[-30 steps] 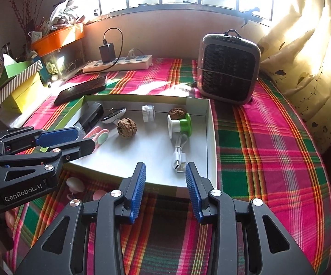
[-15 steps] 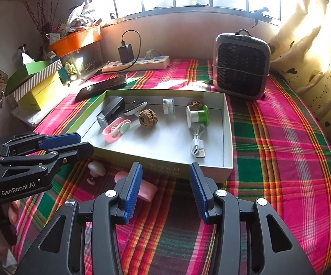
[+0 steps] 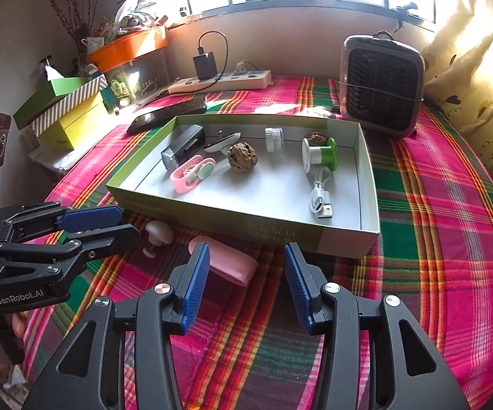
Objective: Organize objects
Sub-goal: 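Withdraw both tools toward the pink case and white mushroom-shaped object, then close the right tool on the pink oblong case while the left tool moves onto the white mushroom object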
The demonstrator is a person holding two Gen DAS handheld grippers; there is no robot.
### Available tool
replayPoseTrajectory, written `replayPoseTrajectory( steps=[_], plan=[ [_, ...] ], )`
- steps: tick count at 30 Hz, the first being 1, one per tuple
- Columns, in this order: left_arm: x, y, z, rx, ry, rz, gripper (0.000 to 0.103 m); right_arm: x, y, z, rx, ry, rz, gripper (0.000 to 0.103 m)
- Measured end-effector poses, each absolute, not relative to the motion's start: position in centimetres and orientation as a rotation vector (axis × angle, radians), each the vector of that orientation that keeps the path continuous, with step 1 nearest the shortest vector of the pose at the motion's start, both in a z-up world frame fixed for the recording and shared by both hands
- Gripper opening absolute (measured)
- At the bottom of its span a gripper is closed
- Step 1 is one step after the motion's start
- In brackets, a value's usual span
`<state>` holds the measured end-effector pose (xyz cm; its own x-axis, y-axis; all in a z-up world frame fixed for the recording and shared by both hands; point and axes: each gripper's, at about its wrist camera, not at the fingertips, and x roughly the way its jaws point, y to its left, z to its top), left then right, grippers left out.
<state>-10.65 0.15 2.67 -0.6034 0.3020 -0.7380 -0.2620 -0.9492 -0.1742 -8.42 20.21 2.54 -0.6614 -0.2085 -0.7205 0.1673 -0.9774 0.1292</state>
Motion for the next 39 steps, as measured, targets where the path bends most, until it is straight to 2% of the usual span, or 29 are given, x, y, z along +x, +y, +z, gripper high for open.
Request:
replayPoseTrajectory(
  steps=[16, 33, 39],
  plan=[
    [-10.7, -0.2, 1.7, -1.229, -0.093, 2.543, 0.039, -8.4, 18.0, 1.6, 1.2, 0.026, -2.541, 0.047],
    [-11.2, -0.2, 1.2, -1.246, -0.113, 2.52, 0.039, -9.6, 17.7, 0.9, 1.253, 0.073, -2.609, 0.047],
    [-11.5, 0.4, 1.0, -1.25, -0.101, 2.504, 0.039, -9.5, 18.0, 1.0, 1.26, 0.095, -2.633, 0.031]
  ],
)
